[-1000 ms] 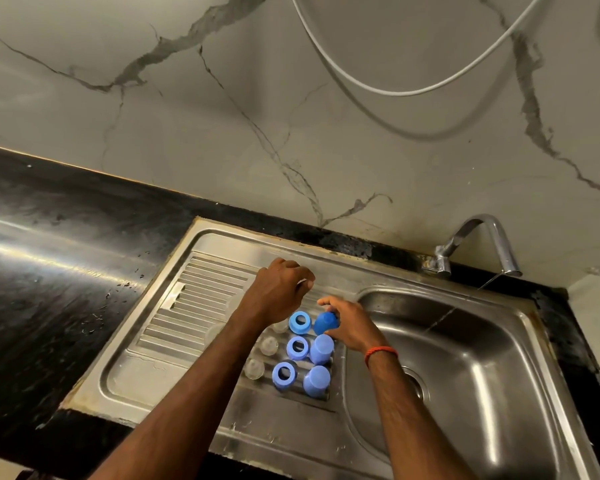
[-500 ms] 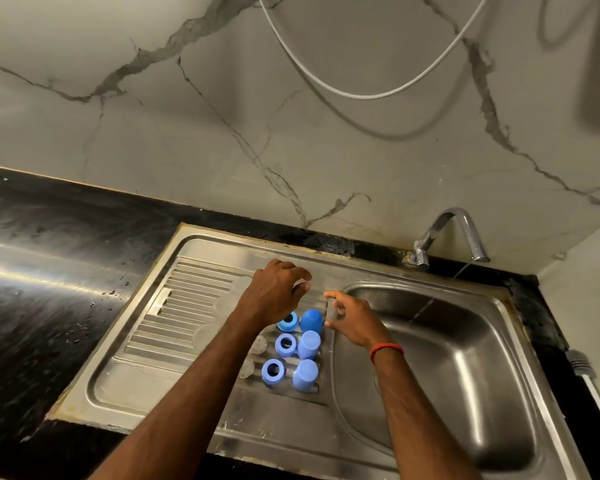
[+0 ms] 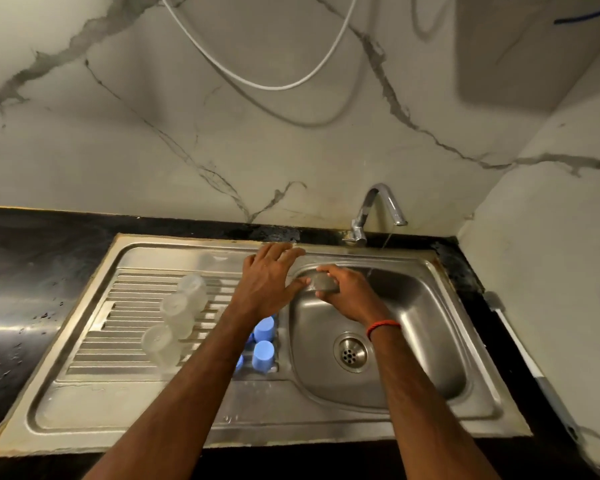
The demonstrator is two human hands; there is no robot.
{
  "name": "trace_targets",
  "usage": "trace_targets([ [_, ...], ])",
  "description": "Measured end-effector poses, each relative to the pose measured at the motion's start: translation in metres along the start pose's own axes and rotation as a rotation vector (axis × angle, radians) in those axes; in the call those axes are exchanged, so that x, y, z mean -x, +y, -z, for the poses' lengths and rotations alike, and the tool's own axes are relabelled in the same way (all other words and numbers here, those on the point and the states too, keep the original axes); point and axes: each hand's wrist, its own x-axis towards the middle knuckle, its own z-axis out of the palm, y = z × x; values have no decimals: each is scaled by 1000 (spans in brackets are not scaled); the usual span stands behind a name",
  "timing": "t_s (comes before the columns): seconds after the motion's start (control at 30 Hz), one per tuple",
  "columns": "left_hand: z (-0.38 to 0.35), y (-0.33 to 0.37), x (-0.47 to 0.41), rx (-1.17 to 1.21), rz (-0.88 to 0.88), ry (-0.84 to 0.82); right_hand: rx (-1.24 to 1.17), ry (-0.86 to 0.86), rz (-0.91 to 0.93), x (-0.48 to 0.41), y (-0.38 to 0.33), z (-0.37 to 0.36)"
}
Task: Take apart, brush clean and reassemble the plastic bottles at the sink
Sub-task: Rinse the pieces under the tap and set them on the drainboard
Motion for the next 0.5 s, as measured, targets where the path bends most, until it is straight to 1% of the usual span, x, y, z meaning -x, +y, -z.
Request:
trace_targets([
  [0.17, 0, 27, 1, 4, 13, -27, 4, 8, 10, 18, 10, 21],
  [0.37, -2, 66, 10, -28, 24, 9, 15, 2, 40, 42, 27, 42],
  [0.5, -13, 89, 23, -38, 26, -18, 8, 18, 42, 63, 43, 51],
])
